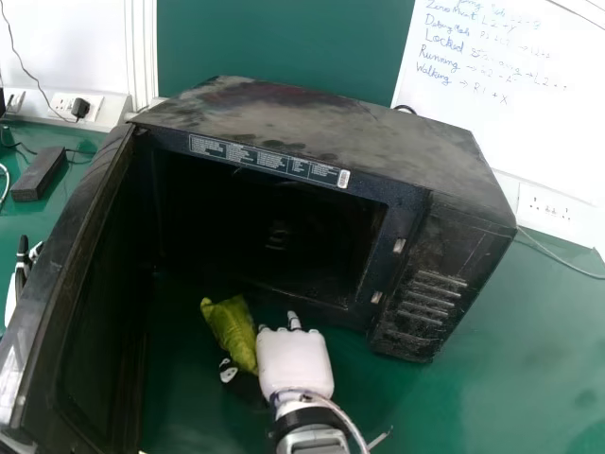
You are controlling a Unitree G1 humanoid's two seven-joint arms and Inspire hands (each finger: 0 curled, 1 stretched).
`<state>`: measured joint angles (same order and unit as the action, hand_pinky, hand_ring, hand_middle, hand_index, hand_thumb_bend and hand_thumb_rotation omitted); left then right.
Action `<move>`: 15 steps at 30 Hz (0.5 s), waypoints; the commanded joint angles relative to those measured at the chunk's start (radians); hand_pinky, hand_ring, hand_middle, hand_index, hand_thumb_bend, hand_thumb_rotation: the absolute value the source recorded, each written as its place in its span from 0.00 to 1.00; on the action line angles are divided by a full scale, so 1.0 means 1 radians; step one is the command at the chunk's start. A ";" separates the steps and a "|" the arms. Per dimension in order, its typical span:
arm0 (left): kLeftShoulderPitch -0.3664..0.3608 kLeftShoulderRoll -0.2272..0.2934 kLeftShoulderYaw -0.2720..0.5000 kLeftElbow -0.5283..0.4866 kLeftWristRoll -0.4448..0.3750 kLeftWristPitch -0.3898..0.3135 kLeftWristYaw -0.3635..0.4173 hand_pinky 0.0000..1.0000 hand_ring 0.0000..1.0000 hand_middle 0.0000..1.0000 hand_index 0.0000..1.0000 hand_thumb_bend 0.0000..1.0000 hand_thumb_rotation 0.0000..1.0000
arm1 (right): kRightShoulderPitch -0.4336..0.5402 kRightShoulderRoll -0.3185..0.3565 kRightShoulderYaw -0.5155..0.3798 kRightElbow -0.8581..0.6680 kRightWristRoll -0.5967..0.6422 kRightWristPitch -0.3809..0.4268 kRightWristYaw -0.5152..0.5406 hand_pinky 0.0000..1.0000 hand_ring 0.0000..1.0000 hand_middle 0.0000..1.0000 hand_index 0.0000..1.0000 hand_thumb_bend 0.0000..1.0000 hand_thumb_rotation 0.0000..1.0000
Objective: Put biscuit inside oven
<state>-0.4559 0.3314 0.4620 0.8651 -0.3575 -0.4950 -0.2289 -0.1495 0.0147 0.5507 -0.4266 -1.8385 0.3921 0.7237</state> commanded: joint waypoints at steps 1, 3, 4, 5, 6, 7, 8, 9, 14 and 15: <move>0.037 -0.007 0.012 0.051 -0.007 0.023 -0.001 0.77 0.78 0.80 0.81 0.51 0.35 | -0.024 0.059 -0.013 -0.024 0.009 -0.005 -0.004 0.40 0.43 0.41 0.52 0.53 0.00; 0.035 -0.007 0.013 0.055 -0.008 0.024 0.000 0.77 0.78 0.80 0.81 0.52 0.35 | -0.031 0.067 -0.024 -0.022 0.015 0.002 -0.015 0.40 0.43 0.41 0.51 0.53 0.00; 0.035 -0.007 0.013 0.055 -0.010 0.024 -0.001 0.77 0.78 0.80 0.81 0.52 0.35 | -0.034 0.068 -0.028 -0.019 0.018 0.005 -0.031 0.39 0.42 0.41 0.51 0.53 0.00; 0.035 -0.008 0.013 0.053 -0.010 0.024 0.000 0.77 0.78 0.80 0.81 0.52 0.35 | -0.039 0.064 -0.033 -0.016 0.021 0.004 -0.041 0.38 0.41 0.41 0.51 0.53 0.00; 0.037 -0.008 0.012 0.051 -0.010 0.024 0.001 0.77 0.77 0.79 0.81 0.52 0.35 | -0.045 0.059 -0.039 -0.013 0.025 0.001 -0.046 0.39 0.42 0.41 0.51 0.53 0.00; 0.037 -0.008 0.010 0.050 -0.009 0.022 0.002 0.77 0.77 0.79 0.81 0.52 0.35 | -0.051 0.056 -0.045 -0.011 0.029 -0.001 -0.048 0.39 0.42 0.41 0.51 0.53 0.00; 0.038 -0.007 0.010 0.051 -0.010 0.021 0.001 0.77 0.77 0.80 0.81 0.51 0.35 | -0.058 0.055 -0.051 -0.009 0.031 -0.003 -0.043 0.39 0.42 0.41 0.51 0.53 0.00; 0.038 -0.006 0.010 0.053 -0.010 0.019 -0.001 0.77 0.77 0.80 0.81 0.51 0.34 | -0.064 0.054 -0.058 -0.006 0.035 -0.005 -0.043 0.41 0.43 0.42 0.51 0.53 0.00; 0.038 -0.007 0.012 0.054 -0.019 0.022 -0.008 0.76 0.77 0.79 0.80 0.51 0.33 | -0.102 0.048 -0.088 0.012 0.050 -0.012 -0.054 0.35 0.39 0.40 0.52 0.53 0.00; 0.039 -0.006 0.010 0.053 -0.016 0.021 -0.004 0.76 0.77 0.79 0.80 0.52 0.33 | -0.113 0.046 -0.094 0.017 0.050 -0.015 -0.053 0.35 0.40 0.40 0.52 0.52 0.00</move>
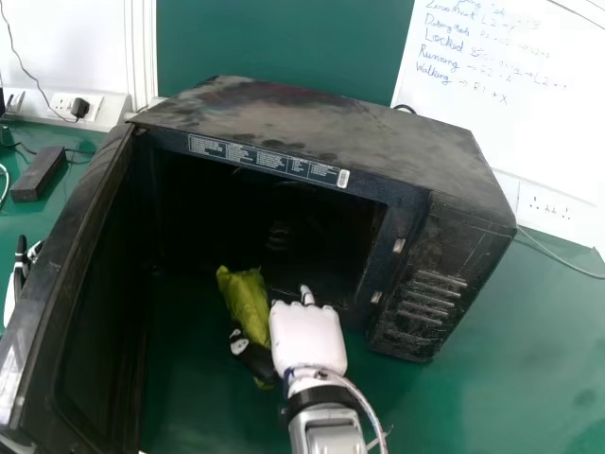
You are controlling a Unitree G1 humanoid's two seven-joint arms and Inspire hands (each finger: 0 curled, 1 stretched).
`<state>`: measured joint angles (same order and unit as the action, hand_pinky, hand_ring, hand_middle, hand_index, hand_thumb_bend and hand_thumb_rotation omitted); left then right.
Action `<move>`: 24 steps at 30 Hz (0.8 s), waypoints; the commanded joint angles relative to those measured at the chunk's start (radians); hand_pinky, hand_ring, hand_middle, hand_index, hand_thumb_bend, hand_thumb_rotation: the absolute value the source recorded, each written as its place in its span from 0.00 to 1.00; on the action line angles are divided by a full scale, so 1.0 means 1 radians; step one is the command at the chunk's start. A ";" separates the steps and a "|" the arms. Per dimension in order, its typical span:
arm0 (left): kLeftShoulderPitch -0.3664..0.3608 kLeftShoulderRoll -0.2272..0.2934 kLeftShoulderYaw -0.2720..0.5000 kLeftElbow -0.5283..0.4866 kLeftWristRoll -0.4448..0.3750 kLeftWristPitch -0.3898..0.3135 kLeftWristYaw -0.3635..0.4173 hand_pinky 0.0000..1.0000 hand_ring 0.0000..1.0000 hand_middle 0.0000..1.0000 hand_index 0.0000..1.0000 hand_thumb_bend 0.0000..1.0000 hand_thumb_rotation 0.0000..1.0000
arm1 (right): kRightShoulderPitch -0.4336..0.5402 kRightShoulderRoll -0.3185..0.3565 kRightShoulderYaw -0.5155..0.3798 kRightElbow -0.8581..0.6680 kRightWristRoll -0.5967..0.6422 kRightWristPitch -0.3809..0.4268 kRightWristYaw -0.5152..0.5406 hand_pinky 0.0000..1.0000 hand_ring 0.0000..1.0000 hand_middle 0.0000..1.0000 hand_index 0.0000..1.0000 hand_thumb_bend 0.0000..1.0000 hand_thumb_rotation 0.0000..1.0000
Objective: Put biscuit inside oven
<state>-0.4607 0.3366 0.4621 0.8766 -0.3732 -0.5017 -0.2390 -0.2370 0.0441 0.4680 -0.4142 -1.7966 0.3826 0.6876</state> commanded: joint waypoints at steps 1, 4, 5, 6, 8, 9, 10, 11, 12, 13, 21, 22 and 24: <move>0.044 -0.012 0.008 0.041 0.001 0.026 0.008 0.76 0.77 0.79 0.80 0.52 0.34 | -0.034 0.015 -0.017 0.009 0.013 -0.009 -0.021 0.35 0.40 0.45 0.50 0.53 0.00; 0.045 -0.012 0.008 0.041 0.000 0.024 0.003 0.76 0.77 0.79 0.80 0.52 0.35 | -0.059 0.009 -0.035 0.017 0.033 -0.019 -0.030 0.35 0.40 0.41 0.52 0.53 0.00; 0.045 -0.011 0.007 0.043 0.002 0.021 0.003 0.76 0.77 0.79 0.80 0.52 0.35 | -0.067 0.006 -0.039 0.021 0.041 -0.022 -0.036 0.34 0.39 0.41 0.51 0.53 0.00; 0.046 -0.011 0.006 0.043 0.003 0.021 0.004 0.76 0.77 0.79 0.80 0.52 0.35 | -0.073 0.004 -0.045 0.025 0.050 -0.024 -0.045 0.33 0.39 0.41 0.51 0.53 0.00; 0.045 -0.011 0.006 0.044 0.004 0.021 0.006 0.76 0.77 0.79 0.80 0.53 0.35 | -0.087 0.004 -0.056 0.037 0.068 -0.026 -0.053 0.33 0.38 0.41 0.50 0.53 0.00; 0.045 -0.011 0.006 0.045 0.005 0.021 0.008 0.76 0.77 0.79 0.80 0.54 0.35 | -0.095 0.004 -0.061 0.044 0.077 -0.025 -0.056 0.33 0.38 0.41 0.50 0.53 0.00; 0.045 -0.011 0.006 0.046 0.005 0.020 0.008 0.76 0.77 0.79 0.80 0.54 0.35 | -0.104 0.003 -0.066 0.051 0.085 -0.025 -0.059 0.33 0.38 0.41 0.50 0.53 0.00; 0.045 -0.012 0.006 0.046 0.004 0.021 0.007 0.76 0.77 0.79 0.80 0.54 0.35 | -0.112 0.000 -0.070 0.059 0.095 -0.027 -0.065 0.33 0.38 0.41 0.50 0.53 0.00; 0.045 -0.013 0.007 0.045 0.002 0.022 0.005 0.76 0.77 0.79 0.80 0.54 0.35 | -0.122 -0.005 -0.074 0.067 0.103 -0.029 -0.070 0.33 0.38 0.41 0.50 0.53 0.00; 0.046 -0.013 0.006 0.045 0.002 0.019 0.005 0.76 0.77 0.79 0.80 0.54 0.35 | -0.131 -0.009 -0.079 0.076 0.113 -0.030 -0.077 0.33 0.38 0.40 0.51 0.53 0.00; 0.047 -0.016 0.007 0.042 0.001 0.019 0.010 0.75 0.76 0.78 0.78 0.57 0.35 | -0.194 -0.035 -0.098 0.131 0.169 -0.029 -0.118 0.39 0.43 0.43 0.51 0.53 0.00; 0.046 -0.016 0.007 0.044 0.001 0.019 0.009 0.75 0.76 0.78 0.78 0.57 0.35 | -0.201 -0.039 -0.099 0.136 0.174 -0.028 -0.118 0.41 0.44 0.44 0.50 0.53 0.00; 0.045 -0.015 0.008 0.049 -0.001 0.019 0.005 0.75 0.76 0.78 0.79 0.57 0.35 | -0.217 -0.044 -0.101 0.151 0.181 -0.023 -0.118 0.41 0.44 0.44 0.51 0.53 0.00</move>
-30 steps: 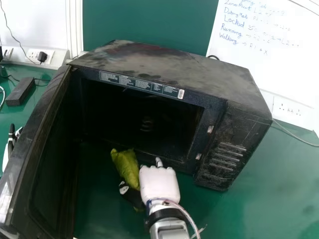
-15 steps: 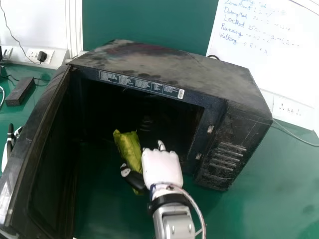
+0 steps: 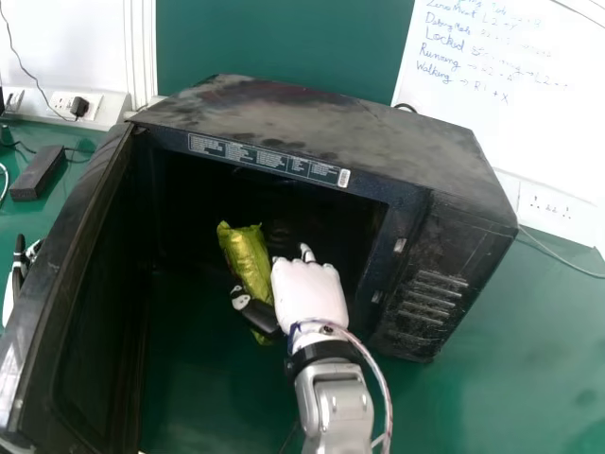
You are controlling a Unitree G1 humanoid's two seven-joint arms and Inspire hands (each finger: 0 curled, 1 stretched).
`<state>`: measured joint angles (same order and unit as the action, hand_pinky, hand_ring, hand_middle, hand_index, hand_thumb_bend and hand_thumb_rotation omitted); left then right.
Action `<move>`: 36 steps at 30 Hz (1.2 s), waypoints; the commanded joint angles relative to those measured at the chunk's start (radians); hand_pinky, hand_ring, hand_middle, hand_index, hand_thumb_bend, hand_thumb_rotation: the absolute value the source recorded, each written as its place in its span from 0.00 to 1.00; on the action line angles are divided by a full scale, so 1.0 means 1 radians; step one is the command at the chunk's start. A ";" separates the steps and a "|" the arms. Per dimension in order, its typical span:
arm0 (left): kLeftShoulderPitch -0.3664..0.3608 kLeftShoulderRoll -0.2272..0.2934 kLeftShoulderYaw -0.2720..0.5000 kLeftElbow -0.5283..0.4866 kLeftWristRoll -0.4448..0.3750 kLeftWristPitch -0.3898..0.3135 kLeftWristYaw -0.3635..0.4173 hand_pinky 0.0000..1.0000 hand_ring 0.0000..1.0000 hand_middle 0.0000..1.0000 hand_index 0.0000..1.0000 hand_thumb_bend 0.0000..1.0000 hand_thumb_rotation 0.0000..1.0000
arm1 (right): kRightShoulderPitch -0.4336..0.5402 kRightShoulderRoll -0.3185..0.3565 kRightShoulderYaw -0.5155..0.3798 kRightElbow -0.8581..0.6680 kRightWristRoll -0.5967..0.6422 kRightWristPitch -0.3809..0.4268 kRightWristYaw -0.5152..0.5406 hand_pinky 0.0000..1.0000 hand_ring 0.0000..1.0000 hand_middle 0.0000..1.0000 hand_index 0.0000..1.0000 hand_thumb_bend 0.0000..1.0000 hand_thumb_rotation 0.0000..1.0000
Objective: Put biscuit inside oven
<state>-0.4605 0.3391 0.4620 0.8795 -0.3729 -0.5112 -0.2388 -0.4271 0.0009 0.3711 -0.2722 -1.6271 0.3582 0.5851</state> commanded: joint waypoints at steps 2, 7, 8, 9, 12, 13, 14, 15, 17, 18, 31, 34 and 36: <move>0.045 -0.018 0.007 0.047 -0.001 0.026 0.001 0.75 0.76 0.78 0.79 0.57 0.35 | -0.042 -0.009 -0.007 0.029 0.025 0.002 -0.027 0.39 0.43 0.42 0.51 0.53 0.00; 0.051 -0.013 0.001 0.047 0.002 0.012 -0.027 0.78 0.78 0.80 0.82 0.54 0.40 | -0.072 -0.031 -0.013 0.086 0.079 -0.003 -0.091 0.33 0.37 0.40 0.52 0.53 0.00; 0.051 -0.013 0.002 0.047 -0.001 0.012 -0.033 0.79 0.78 0.81 0.82 0.54 0.40 | -0.078 -0.037 -0.014 0.097 0.092 -0.005 -0.106 0.33 0.38 0.40 0.52 0.53 0.00; 0.050 -0.013 0.003 0.048 -0.003 0.011 -0.037 0.79 0.78 0.81 0.83 0.53 0.41 | -0.086 -0.045 -0.014 0.110 0.105 -0.007 -0.116 0.36 0.41 0.41 0.51 0.53 0.00; 0.051 -0.014 0.005 0.043 -0.005 0.016 -0.042 0.78 0.78 0.80 0.82 0.54 0.41 | -0.116 -0.073 -0.011 0.152 0.130 -0.013 -0.135 0.39 0.43 0.41 0.53 0.52 0.00; 0.052 -0.014 0.005 0.039 -0.006 0.019 -0.043 0.78 0.78 0.80 0.82 0.54 0.42 | -0.125 -0.078 -0.011 0.164 0.139 -0.011 -0.140 0.39 0.43 0.41 0.53 0.52 0.00; 0.052 -0.014 0.006 0.035 -0.008 0.023 -0.045 0.78 0.77 0.80 0.82 0.54 0.42 | -0.134 -0.081 -0.011 0.178 0.149 -0.009 -0.151 0.40 0.43 0.42 0.52 0.53 0.00; 0.054 -0.015 0.006 0.030 -0.009 0.026 -0.045 0.78 0.77 0.80 0.81 0.54 0.42 | -0.142 -0.085 -0.010 0.194 0.156 -0.008 -0.168 0.40 0.44 0.42 0.52 0.53 0.00; 0.055 -0.015 0.008 0.026 -0.013 0.031 -0.049 0.78 0.77 0.80 0.82 0.53 0.41 | -0.161 -0.092 -0.008 0.228 0.174 -0.004 -0.192 0.40 0.43 0.43 0.51 0.53 0.00; 0.055 -0.014 0.009 0.025 -0.014 0.032 -0.052 0.78 0.77 0.80 0.82 0.53 0.41 | -0.169 -0.095 -0.009 0.245 0.184 -0.002 -0.203 0.41 0.44 0.44 0.51 0.53 0.00; 0.057 -0.011 0.010 0.025 -0.009 0.034 -0.050 0.77 0.77 0.80 0.82 0.54 0.42 | -0.289 -0.150 0.001 0.451 0.319 0.004 -0.332 0.38 0.42 0.42 0.51 0.53 0.00; 0.059 -0.012 0.011 0.020 -0.011 0.036 -0.050 0.77 0.77 0.80 0.82 0.54 0.41 | -0.316 -0.163 0.007 0.501 0.354 -0.008 -0.375 0.37 0.40 0.41 0.51 0.53 0.00; 0.060 -0.011 0.011 0.022 -0.011 0.033 -0.051 0.77 0.77 0.80 0.82 0.54 0.41 | -0.334 -0.169 0.012 0.533 0.373 -0.009 -0.401 0.39 0.40 0.41 0.52 0.53 0.00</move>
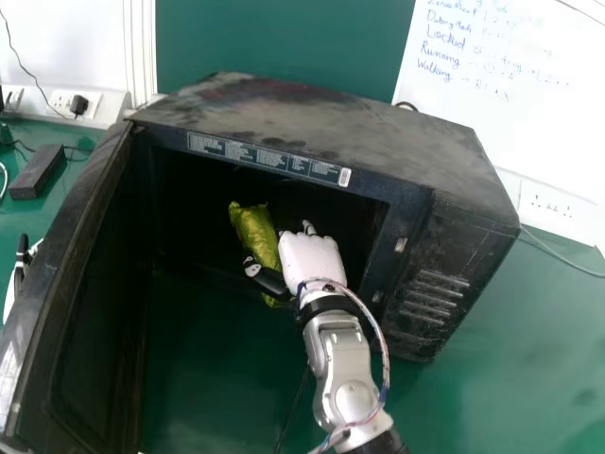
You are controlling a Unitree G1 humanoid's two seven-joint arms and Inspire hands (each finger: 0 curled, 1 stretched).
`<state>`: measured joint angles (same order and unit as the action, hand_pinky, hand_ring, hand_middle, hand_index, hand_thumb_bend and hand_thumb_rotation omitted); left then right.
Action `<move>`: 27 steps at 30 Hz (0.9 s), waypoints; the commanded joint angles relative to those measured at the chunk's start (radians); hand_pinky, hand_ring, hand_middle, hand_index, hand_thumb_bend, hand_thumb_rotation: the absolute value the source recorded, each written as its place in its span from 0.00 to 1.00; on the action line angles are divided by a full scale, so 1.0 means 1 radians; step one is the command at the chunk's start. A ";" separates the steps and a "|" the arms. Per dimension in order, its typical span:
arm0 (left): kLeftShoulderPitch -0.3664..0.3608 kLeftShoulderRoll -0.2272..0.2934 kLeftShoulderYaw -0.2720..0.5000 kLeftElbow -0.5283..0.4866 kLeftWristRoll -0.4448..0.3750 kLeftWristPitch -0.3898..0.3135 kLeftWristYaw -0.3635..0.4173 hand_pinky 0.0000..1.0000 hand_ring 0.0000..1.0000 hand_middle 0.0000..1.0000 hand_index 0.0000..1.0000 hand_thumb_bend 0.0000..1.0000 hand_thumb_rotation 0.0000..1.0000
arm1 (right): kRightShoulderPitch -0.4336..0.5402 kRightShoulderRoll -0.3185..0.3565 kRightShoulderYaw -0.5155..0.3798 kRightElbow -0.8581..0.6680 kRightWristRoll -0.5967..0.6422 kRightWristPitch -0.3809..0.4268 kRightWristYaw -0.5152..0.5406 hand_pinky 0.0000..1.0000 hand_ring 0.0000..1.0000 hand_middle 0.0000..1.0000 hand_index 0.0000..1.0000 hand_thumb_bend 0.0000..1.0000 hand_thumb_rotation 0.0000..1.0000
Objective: Put biscuit inside oven
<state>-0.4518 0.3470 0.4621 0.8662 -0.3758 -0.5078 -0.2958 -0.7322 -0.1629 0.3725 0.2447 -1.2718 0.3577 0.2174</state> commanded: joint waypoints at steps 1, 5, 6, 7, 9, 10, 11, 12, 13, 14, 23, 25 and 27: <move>0.052 -0.019 0.011 0.036 -0.006 0.028 0.007 0.77 0.77 0.80 0.82 0.54 0.41 | -0.039 -0.008 0.014 0.035 0.026 -0.011 -0.046 0.39 0.40 0.41 0.52 0.52 0.00; 0.054 -0.019 0.010 0.036 -0.006 0.023 0.004 0.77 0.77 0.80 0.82 0.55 0.42 | -0.081 -0.024 0.027 0.111 0.066 -0.038 -0.108 0.42 0.42 0.43 0.52 0.53 0.00; 0.054 -0.019 0.010 0.037 -0.006 0.023 0.003 0.77 0.77 0.80 0.83 0.55 0.42 | -0.092 -0.028 0.031 0.132 0.076 -0.046 -0.125 0.45 0.44 0.45 0.51 0.53 0.00; 0.055 -0.019 0.010 0.036 -0.005 0.022 0.005 0.77 0.77 0.80 0.82 0.55 0.42 | -0.103 -0.031 0.036 0.155 0.083 -0.052 -0.142 0.46 0.45 0.46 0.50 0.53 0.00; 0.056 -0.020 0.010 0.034 -0.007 0.026 0.006 0.77 0.77 0.80 0.82 0.55 0.42 | -0.126 -0.039 0.046 0.200 0.100 -0.067 -0.170 0.46 0.45 0.45 0.51 0.53 0.00; 0.056 -0.021 0.011 0.032 -0.008 0.028 0.006 0.77 0.77 0.80 0.82 0.55 0.42 | -0.137 -0.041 0.051 0.222 0.108 -0.073 -0.182 0.45 0.43 0.44 0.52 0.53 0.00; 0.055 -0.022 0.012 0.031 -0.012 0.030 0.004 0.77 0.77 0.80 0.82 0.54 0.42 | -0.148 -0.043 0.055 0.244 0.118 -0.078 -0.193 0.45 0.43 0.43 0.53 0.53 0.00; 0.056 -0.022 0.013 0.030 -0.014 0.032 0.002 0.77 0.77 0.80 0.82 0.54 0.42 | -0.159 -0.043 0.059 0.266 0.127 -0.083 -0.206 0.42 0.41 0.45 0.51 0.53 0.00; 0.056 -0.023 0.013 0.029 -0.014 0.031 0.001 0.77 0.77 0.80 0.82 0.54 0.41 | -0.170 -0.043 0.062 0.289 0.138 -0.090 -0.223 0.38 0.38 0.47 0.50 0.53 0.00; 0.057 -0.023 0.012 0.028 -0.012 0.029 0.002 0.77 0.77 0.80 0.82 0.54 0.41 | -0.181 -0.043 0.065 0.312 0.149 -0.095 -0.239 0.37 0.37 0.47 0.50 0.53 0.00; 0.061 -0.025 0.011 0.022 -0.011 0.033 0.004 0.77 0.77 0.80 0.82 0.55 0.41 | -0.295 -0.025 0.100 0.563 0.228 -0.142 -0.387 0.44 0.47 0.46 0.50 0.53 0.00; 0.060 -0.023 0.011 0.024 -0.012 0.033 -0.002 0.77 0.77 0.80 0.82 0.55 0.41 | -0.319 -0.020 0.106 0.623 0.247 -0.157 -0.428 0.44 0.47 0.45 0.50 0.53 0.00; 0.059 -0.021 0.012 0.028 -0.012 0.032 -0.004 0.77 0.77 0.80 0.82 0.54 0.41 | -0.341 -0.016 0.114 0.679 0.262 -0.174 -0.476 0.46 0.48 0.47 0.50 0.53 0.00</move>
<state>-0.4451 0.3474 0.4628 0.8554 -0.3765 -0.5082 -0.3009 -1.0357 -0.1883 0.4791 0.8932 -1.0243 0.1966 -0.2149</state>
